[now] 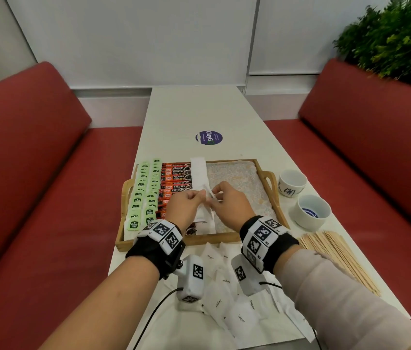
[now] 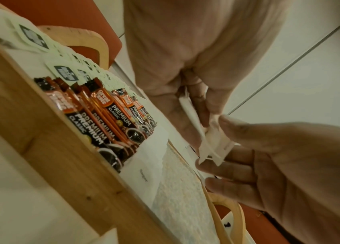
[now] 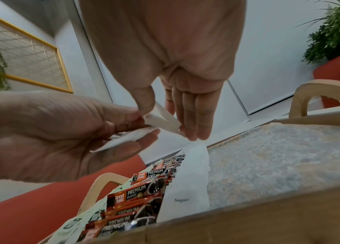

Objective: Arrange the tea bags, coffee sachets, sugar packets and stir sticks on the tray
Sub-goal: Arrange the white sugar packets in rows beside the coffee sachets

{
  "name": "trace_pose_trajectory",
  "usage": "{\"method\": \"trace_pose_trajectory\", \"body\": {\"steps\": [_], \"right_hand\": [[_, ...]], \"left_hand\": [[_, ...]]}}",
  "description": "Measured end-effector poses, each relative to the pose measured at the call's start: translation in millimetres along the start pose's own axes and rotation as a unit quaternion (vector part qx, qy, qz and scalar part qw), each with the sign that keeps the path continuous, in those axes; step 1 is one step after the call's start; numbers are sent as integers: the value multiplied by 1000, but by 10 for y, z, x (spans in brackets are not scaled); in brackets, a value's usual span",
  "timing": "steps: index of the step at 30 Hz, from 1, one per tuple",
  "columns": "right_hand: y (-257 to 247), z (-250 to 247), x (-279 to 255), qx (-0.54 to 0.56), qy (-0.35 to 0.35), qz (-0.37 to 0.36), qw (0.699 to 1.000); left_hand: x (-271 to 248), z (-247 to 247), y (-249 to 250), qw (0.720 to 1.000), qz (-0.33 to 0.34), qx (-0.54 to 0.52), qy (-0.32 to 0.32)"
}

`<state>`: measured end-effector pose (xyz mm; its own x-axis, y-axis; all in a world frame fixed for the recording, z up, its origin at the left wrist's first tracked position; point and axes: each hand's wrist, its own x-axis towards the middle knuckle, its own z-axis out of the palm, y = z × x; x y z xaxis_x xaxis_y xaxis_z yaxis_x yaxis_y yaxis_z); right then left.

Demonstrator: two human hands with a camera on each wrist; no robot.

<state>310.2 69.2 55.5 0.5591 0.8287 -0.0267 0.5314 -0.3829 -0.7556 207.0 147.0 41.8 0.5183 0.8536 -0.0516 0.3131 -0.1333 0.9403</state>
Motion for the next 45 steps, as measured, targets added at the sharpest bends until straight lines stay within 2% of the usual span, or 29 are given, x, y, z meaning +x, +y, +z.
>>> {"method": "trace_pose_trajectory", "body": {"steps": [7, 14, 17, 23, 29, 38, 45], "right_hand": [[77, -8, 97, -16, 39, 10, 999], [228, 105, 89, 45, 11, 88, 995], [248, 183, 59, 70, -3, 122, 990], [318, 293, 60, 32, -41, 131, 990], [344, 366, 83, -2, -48, 134, 990], [348, 366, 120, -108, -91, 118, 983], [348, 413, 168, -126, -76, 118, 982]], "left_hand": [[102, -92, -161, 997, -20, 51, 58], [79, -169, -333, 980, -6, -42, 192], [55, -176, -406, 973, 9, -48, 224], [81, -112, -520, 969, 0, -60, 241], [68, -92, -593, 967, 0, -72, 244], [27, -120, -600, 967, 15, -87, 240], [21, -106, -584, 966, 1, -118, 230]]}}
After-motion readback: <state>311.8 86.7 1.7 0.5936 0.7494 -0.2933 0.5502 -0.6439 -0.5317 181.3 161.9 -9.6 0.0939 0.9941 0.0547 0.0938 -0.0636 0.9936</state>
